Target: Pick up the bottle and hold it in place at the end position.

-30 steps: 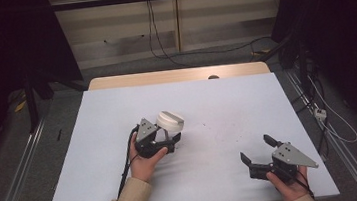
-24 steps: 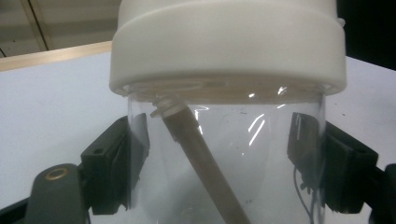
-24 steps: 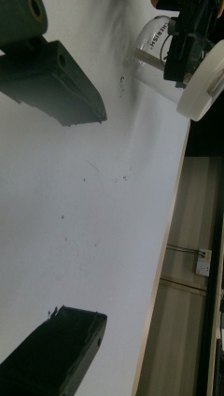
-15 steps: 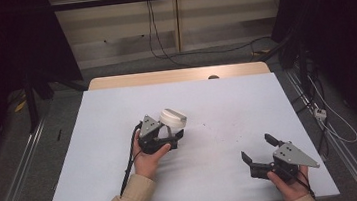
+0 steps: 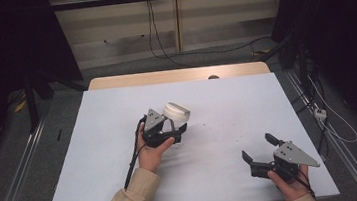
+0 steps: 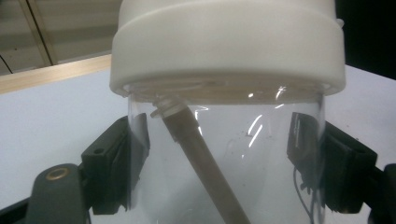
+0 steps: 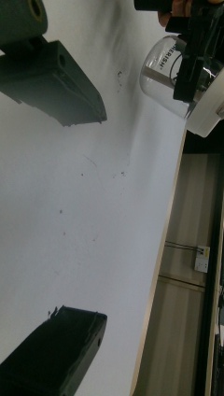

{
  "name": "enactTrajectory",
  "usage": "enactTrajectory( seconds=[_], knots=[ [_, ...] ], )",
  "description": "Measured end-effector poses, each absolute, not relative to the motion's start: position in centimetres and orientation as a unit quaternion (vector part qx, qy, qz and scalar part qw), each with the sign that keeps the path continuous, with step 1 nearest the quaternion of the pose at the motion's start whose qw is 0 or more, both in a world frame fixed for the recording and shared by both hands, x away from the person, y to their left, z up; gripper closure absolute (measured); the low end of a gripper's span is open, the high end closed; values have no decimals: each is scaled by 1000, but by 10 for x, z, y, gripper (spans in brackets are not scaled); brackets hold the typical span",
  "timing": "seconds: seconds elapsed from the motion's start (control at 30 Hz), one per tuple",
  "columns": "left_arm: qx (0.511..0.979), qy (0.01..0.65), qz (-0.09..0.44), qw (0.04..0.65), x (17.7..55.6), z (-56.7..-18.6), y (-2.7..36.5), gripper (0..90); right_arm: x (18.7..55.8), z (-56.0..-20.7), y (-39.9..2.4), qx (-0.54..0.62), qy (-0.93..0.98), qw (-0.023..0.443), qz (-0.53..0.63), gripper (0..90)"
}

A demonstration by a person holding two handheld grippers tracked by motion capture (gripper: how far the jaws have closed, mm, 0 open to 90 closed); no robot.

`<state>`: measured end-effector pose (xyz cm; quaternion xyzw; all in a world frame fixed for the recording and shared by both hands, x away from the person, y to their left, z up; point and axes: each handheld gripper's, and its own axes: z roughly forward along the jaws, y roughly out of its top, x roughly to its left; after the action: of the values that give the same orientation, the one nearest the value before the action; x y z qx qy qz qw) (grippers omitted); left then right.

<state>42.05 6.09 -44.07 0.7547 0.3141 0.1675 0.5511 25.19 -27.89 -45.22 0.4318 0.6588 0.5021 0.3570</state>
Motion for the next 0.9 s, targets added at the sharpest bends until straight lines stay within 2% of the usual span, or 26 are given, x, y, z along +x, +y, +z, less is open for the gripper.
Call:
enactTrajectory(
  seconds=[0.37, 0.57, 0.9],
  knots=[
    [742, 327, 180, 557, 438, -444, 54, 190, 252, -451, -280, 434, 654, 360, 504, 39],
    [747, 330, 184, 547, 441, -454, 46, 190, 252, -451, -278, 429, 658, 360, 503, 39],
    [757, 318, 188, 539, 450, -446, 26, 189, 252, -451, -277, 428, 659, 359, 504, 39]
  ],
)
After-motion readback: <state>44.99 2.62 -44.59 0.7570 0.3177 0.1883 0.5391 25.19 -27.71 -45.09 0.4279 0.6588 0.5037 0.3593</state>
